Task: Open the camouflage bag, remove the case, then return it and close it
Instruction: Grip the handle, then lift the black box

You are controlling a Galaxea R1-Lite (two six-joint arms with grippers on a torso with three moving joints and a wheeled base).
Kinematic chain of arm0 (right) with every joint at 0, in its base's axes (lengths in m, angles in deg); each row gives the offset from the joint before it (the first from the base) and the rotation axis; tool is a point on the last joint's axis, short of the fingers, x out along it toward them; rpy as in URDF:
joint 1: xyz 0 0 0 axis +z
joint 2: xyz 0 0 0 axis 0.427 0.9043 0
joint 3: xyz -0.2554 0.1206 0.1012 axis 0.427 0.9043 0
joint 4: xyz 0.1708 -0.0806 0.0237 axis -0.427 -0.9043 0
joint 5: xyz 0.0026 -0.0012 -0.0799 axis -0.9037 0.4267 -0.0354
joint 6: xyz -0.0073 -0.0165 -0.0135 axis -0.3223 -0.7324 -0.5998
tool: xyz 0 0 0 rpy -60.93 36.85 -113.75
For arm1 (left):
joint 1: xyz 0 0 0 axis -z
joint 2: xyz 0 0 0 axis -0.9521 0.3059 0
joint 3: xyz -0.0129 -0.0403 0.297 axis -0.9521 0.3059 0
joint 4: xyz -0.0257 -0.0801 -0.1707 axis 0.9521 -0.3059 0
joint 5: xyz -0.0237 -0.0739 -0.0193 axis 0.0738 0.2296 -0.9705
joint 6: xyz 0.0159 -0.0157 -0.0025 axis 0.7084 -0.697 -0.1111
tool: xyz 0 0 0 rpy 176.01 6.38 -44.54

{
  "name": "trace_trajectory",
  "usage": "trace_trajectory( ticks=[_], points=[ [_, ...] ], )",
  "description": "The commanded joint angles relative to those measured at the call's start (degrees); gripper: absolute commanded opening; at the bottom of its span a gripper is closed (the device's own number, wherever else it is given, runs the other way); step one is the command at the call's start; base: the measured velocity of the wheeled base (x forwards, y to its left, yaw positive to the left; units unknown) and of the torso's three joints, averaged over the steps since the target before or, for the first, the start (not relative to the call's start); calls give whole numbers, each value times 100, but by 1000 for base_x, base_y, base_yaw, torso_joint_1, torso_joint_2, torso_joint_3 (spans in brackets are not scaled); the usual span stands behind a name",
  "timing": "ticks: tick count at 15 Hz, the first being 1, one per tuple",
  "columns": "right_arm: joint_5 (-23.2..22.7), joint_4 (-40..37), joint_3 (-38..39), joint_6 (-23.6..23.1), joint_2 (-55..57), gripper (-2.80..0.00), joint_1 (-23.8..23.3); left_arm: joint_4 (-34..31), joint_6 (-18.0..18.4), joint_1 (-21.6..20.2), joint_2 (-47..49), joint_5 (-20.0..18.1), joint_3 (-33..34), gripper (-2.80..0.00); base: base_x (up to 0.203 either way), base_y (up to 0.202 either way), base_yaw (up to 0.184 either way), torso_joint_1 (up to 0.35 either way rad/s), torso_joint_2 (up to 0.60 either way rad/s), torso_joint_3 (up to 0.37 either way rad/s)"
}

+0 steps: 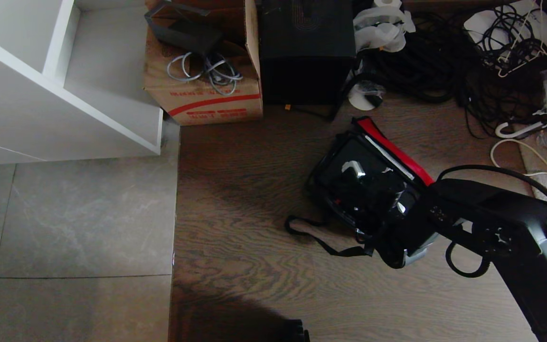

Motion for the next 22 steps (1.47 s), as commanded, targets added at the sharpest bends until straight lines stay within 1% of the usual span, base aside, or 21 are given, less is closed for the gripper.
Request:
trace_trajectory(
  ticks=[1, 4, 9, 11, 16, 18, 20, 22],
  points=[
    [20, 13, 52, -44, -260, -280, 24, 5, -1, -4, -2, 2, 51, -280, 0, 0, 0, 0, 0, 0],
    [12, -145, 82, -76, -715, -280, 58, 5, -1, -4, -3, 2, 51, -280, 0, 0, 0, 0, 0, 0],
    [10, -1072, 121, -12, -1902, -280, 209, 5, -1, -4, -10, 2, 49, -280, 0, 0, 0, 0, 0, 0],
    [11, -1199, 145, -1, -2200, -280, 374, 5, -1, -4, -4, 2, 52, -280, 0, 0, 0, 0, 0, 0],
    [11, -1274, 291, 27, -2330, -280, 464, 5, -1, -4, -2, 2, 45, -280, 0, 0, 0, 0, 0, 0],
    [-24, -1294, 285, -82, -2429, -280, 455, 5, -1, -4, -11, 2, 52, -280, 0, 0, 0, 0, 0, 0],
    [-161, -1425, 324, -176, -2511, -280, 403, 5, -1, -4, -2, 2, 44, -280, 0, 0, 0, 0, 0, 0],
    [-167, -1512, 421, -78, -2499, -280, 410, 5, -1, -4, -11, 2, 45, -280, 0, 0, 0, 0, 0, 0]
  ],
)
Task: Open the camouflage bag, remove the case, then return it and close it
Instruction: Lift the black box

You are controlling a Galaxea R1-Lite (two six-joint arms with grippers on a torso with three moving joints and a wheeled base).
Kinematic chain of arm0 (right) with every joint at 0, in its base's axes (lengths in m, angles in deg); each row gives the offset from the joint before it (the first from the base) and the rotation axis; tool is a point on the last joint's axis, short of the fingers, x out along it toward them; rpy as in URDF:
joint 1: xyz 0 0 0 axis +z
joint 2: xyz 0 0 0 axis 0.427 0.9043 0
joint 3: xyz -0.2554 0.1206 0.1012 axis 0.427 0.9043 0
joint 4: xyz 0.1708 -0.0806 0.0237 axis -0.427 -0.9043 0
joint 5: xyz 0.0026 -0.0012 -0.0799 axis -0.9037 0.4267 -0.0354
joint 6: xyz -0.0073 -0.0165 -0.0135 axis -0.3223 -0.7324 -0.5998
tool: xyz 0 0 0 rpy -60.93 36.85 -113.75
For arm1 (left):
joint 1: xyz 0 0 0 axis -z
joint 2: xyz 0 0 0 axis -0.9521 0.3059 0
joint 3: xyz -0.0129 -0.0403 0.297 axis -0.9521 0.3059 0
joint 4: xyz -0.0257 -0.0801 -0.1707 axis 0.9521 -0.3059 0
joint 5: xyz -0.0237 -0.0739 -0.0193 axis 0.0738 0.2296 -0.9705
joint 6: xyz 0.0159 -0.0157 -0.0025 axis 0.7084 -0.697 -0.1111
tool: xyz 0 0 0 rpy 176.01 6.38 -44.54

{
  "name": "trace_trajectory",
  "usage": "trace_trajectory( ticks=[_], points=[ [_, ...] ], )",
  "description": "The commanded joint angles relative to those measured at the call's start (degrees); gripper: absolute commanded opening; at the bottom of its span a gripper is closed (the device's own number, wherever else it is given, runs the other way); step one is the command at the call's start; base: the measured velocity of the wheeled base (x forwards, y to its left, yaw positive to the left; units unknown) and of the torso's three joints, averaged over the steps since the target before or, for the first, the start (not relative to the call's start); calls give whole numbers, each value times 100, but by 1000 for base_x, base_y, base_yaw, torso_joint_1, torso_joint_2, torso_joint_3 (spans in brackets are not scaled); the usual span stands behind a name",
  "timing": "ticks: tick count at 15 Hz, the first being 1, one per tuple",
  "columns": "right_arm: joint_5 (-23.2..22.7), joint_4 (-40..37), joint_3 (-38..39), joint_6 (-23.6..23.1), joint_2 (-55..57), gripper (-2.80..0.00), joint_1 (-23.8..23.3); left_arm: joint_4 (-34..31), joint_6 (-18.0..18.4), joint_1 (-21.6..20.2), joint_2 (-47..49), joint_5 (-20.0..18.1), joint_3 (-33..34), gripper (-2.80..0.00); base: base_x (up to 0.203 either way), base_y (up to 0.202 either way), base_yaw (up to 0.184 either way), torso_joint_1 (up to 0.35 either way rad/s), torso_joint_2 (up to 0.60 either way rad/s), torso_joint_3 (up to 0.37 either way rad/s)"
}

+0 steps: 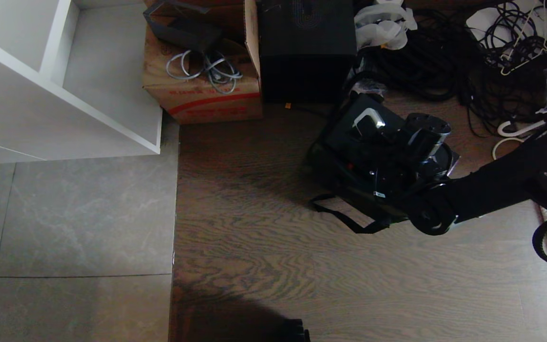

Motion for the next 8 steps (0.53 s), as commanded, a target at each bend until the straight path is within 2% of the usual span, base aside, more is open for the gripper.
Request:
trace_trajectory(
  ticks=[1, 3, 8],
  points=[
    [20, -156, 18, 51, -156, -280, -2, 4, -3, -4, -4, 4, 44, -280, 0, 0, 0, 0, 0, 0],
    [23, -473, 48, 595, -93, -280, 5, 4, -3, -4, -2, 4, 44, -280, 0, 0, 0, 0, 0, 0],
    [2, -856, -94, 1172, -85, -280, -2, 4, -3, -4, -5, 4, 47, -280, 0, 0, 0, 0, 0, 0]
  ],
)
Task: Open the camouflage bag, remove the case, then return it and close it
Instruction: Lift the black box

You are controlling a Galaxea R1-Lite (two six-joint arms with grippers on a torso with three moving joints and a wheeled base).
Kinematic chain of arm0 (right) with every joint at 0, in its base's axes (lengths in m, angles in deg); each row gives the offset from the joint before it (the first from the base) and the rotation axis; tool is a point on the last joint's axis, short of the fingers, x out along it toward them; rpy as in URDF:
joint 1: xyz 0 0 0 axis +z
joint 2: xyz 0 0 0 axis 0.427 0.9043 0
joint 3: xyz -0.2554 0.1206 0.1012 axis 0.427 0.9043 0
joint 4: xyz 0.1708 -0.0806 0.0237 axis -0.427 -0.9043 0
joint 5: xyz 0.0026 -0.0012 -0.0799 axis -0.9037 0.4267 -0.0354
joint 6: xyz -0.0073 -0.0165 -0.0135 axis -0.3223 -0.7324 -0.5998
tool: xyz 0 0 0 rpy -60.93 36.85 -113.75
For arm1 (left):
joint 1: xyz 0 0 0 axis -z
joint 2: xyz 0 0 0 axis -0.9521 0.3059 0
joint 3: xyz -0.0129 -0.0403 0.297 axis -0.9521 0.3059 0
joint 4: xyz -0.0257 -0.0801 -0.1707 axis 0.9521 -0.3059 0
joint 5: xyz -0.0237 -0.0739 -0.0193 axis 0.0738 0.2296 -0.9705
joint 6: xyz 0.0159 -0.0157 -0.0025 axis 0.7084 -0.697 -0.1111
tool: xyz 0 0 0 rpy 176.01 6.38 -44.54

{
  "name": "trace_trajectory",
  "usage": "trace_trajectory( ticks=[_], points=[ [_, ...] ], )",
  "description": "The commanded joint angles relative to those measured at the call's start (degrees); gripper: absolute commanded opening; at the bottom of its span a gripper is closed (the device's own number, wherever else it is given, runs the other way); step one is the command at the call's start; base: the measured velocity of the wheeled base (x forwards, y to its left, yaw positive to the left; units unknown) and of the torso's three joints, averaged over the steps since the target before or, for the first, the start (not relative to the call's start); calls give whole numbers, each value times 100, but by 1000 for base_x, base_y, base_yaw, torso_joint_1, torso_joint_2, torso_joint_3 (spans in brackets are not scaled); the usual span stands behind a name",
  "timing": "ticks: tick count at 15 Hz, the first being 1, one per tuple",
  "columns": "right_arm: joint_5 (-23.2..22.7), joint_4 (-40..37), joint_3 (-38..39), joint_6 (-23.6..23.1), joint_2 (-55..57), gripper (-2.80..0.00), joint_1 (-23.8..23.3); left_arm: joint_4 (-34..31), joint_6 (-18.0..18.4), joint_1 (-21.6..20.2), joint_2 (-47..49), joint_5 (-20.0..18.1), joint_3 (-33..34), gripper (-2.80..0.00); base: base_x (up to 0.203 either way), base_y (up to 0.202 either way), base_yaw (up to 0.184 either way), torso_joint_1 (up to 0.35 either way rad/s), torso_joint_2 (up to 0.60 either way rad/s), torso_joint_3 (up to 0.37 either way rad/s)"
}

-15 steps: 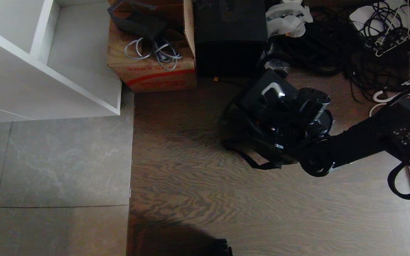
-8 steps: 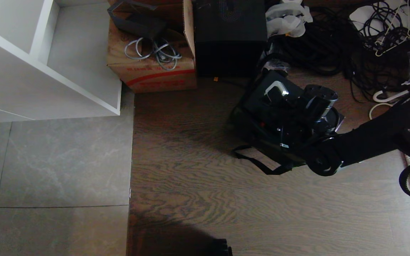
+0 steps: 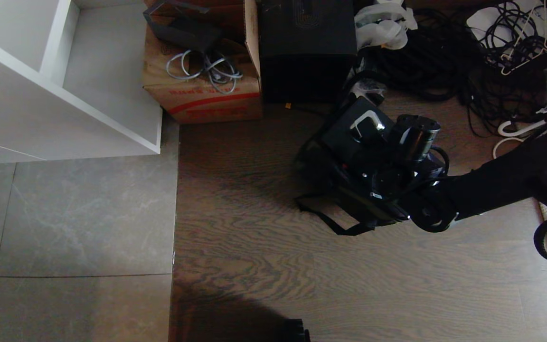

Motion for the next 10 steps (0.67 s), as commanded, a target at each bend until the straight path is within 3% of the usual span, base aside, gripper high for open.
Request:
trace_trajectory(
  ticks=[1, 6, 10],
  points=[
    [27, -178, 53, 272, -33, -280, 0, 2, -4, -4, -2, 4, 53, -280, 0, 0, 0, 0, 0, 0],
    [-91, -1011, -88, 1064, -89, -280, 0, 2, -4, -4, -2, 4, 53, -280, 0, 0, 0, 0, 0, 0],
    [-103, -999, -139, 1041, -115, -280, 0, 2, -4, -4, -9, 4, 51, -280, 0, 0, 0, 0, 0, 0]
  ],
)
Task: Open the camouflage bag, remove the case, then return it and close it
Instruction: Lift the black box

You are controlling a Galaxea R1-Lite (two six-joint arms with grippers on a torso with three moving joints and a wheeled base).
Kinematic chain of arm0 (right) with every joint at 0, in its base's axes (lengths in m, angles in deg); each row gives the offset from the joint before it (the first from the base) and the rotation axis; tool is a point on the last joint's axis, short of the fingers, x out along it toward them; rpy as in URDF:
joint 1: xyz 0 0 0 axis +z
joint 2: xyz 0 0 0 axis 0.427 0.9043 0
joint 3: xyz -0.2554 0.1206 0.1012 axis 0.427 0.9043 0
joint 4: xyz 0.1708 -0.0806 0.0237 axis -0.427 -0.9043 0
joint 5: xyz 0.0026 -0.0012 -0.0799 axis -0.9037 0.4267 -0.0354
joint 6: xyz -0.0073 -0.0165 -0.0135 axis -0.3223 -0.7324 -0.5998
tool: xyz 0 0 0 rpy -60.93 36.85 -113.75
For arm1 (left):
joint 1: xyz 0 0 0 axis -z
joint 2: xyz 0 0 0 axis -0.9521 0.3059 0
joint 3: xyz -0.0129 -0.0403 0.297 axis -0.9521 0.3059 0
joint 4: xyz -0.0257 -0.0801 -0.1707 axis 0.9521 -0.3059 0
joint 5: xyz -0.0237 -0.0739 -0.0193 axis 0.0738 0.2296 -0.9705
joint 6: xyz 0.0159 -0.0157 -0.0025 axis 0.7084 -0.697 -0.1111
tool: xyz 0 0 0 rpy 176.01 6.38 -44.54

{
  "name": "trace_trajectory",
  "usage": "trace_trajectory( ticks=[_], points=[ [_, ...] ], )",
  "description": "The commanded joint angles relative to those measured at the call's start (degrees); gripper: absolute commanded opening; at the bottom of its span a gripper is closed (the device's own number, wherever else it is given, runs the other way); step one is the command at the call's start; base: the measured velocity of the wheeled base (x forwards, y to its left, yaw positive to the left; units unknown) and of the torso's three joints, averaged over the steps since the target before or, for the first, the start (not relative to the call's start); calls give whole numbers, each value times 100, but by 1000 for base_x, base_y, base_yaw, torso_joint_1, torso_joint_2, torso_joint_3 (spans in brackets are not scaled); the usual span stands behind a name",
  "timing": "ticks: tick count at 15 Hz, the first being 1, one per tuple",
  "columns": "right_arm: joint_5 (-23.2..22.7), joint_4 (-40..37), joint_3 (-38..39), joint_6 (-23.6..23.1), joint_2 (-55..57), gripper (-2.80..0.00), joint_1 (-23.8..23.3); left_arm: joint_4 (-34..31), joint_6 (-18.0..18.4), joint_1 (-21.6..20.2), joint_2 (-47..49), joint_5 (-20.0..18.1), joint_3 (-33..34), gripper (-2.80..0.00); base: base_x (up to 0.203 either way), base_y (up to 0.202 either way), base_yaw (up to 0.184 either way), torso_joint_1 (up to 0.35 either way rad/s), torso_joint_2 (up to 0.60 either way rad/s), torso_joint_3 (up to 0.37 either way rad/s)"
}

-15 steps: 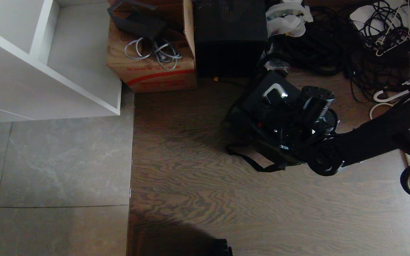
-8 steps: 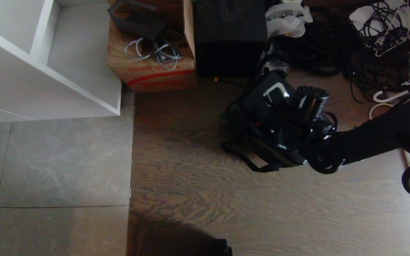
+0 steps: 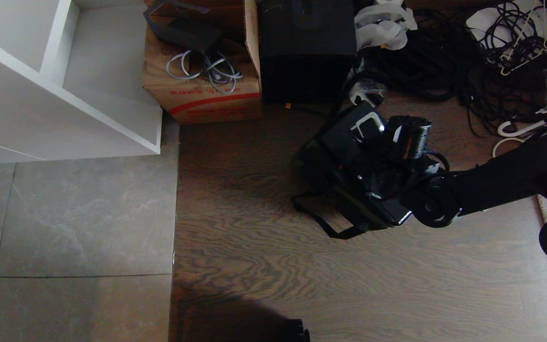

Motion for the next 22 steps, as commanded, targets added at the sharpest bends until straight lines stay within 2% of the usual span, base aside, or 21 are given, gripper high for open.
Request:
trace_trajectory(
  ticks=[1, 5, 8, 22],
  points=[
    [14, 30, -27, -108, -54, -280, -5, 5, -3, 4, -2, 0, 50, -280, 0, 0, 0, 0, 0, 0],
    [-20, 112, 42, -147, -10, -280, -5, 5, -3, 4, -2, 0, 53, -280, 0, 0, 0, 0, 0, 0],
    [-282, 204, 42, -160, 1, -280, -5, 5, -3, 4, -8, 0, 50, -280, 0, 0, 0, 0, 0, 0],
    [-267, 244, -1, -177, 43, -280, -5, 5, 19, 4, -2, 8, 44, -280, 0, 0, 0, 0, 0, 0]
  ],
)
